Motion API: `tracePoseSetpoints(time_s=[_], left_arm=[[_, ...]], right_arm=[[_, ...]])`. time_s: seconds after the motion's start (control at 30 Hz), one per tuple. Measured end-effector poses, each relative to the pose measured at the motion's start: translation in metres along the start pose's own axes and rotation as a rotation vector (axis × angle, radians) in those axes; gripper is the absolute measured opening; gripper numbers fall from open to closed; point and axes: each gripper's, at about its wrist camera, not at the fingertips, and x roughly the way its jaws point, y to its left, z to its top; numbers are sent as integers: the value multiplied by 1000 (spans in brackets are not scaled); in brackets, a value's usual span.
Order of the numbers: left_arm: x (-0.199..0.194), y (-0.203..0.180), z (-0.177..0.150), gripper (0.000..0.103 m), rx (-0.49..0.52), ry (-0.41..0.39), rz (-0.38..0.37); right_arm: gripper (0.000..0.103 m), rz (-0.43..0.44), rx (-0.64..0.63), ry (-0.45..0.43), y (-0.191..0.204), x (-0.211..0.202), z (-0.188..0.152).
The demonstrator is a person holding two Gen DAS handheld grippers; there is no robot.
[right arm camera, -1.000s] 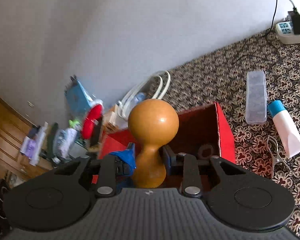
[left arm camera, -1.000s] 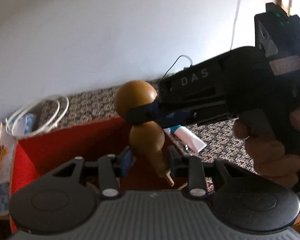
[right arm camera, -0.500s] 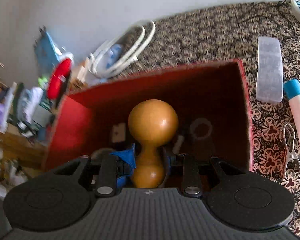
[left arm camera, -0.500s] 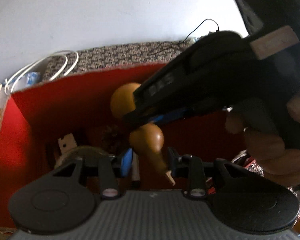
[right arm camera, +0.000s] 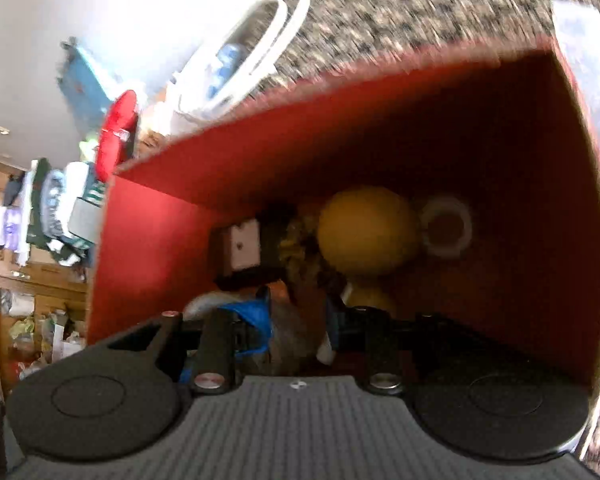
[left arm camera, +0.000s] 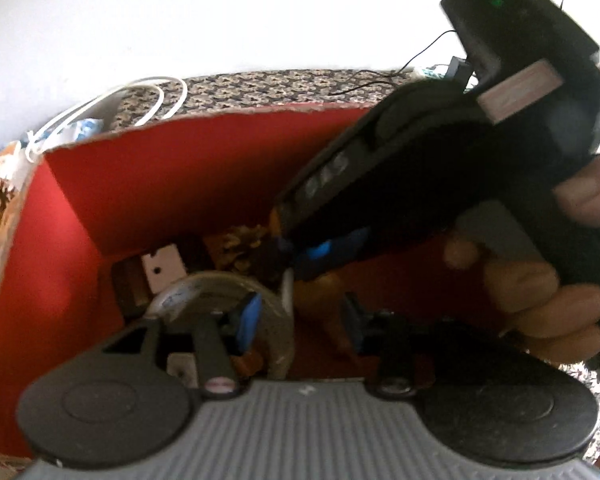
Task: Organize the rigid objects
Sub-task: 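Lower the gourd into the red box and open the right tool, then raise the right tool out of the red box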
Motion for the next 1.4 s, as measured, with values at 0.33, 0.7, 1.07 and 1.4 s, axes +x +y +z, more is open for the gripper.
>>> tracePoseSetpoints(time_s=[0.33,0.7,1.07,1.4], left_arm=[[6,0,1,47,-23,15,63],[5,-2,9,54,-9,-11,151],[11,3,12,55,-40,-4,166],[12,5,13,56,-65,0,161]], right_arm=[[12,-24,-16,-109,-1,-15,-14],[12,-75,-50,-328,-4,-43,-26],[12,-77,-32,-319,-7,-41,-27],[12,-90,-37,-311,-5,-45,-29]])
